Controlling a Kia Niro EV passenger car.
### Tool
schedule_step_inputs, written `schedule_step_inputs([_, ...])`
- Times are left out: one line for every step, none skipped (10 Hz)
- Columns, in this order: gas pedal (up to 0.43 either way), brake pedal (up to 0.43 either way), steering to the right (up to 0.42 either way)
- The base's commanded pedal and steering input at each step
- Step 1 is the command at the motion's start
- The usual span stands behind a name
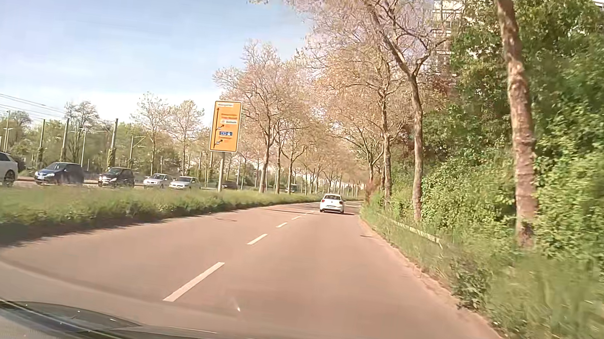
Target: Follow the waypoints while adhering to traffic rules and regulations
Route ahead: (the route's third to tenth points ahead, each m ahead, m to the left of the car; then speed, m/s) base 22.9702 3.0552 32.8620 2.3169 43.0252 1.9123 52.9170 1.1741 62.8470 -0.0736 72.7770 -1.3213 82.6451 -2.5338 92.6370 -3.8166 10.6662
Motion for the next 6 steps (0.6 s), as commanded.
schedule_step_inputs([0.087,0.0,0.013])
schedule_step_inputs([0.087,0.0,0.014])
schedule_step_inputs([0.087,0.0,0.015])
schedule_step_inputs([0.087,0.0,0.015])
schedule_step_inputs([0.087,0.0,0.015])
schedule_step_inputs([0.087,0.0,0.015])
